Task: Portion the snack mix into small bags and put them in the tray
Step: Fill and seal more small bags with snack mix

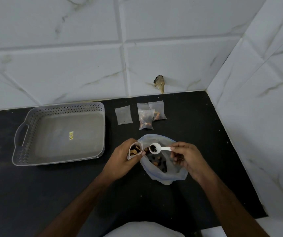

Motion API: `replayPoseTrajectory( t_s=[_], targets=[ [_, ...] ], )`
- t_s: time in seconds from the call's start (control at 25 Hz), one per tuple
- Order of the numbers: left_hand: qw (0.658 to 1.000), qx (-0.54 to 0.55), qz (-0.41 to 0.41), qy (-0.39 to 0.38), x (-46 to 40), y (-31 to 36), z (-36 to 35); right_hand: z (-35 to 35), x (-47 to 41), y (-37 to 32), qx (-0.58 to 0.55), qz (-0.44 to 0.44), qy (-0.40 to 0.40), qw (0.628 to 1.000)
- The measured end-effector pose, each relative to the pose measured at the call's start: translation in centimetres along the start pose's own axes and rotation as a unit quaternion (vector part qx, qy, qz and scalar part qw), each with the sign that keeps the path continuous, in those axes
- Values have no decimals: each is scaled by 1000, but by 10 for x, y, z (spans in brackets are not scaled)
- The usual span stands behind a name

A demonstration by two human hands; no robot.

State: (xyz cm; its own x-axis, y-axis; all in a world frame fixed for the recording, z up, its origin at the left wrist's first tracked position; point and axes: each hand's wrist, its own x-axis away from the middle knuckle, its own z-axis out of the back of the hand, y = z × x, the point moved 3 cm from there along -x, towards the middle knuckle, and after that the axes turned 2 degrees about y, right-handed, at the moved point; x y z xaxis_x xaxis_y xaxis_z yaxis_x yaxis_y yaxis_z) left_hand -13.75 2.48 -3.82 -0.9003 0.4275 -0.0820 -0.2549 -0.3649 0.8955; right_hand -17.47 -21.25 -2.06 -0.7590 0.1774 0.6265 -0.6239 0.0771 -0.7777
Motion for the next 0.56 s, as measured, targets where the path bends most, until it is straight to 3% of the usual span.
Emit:
replayPoseTrajectory(
  t_s=[0.2,0.36,0.44,0.56],
  targets=[
    [998,44,25,35,-3,4,-2,-3,37,-43,31,153,-33,987],
    [996,69,27,53,-8,12,2,-27,60,-64,169,307,-36,936],
    [996,71,23,55,-11,17,5,-36,65,-66,247,369,-21,896],
    [993,89,30,66,-16,23,9,-45,67,-67,357,508,16,783]
  ],
)
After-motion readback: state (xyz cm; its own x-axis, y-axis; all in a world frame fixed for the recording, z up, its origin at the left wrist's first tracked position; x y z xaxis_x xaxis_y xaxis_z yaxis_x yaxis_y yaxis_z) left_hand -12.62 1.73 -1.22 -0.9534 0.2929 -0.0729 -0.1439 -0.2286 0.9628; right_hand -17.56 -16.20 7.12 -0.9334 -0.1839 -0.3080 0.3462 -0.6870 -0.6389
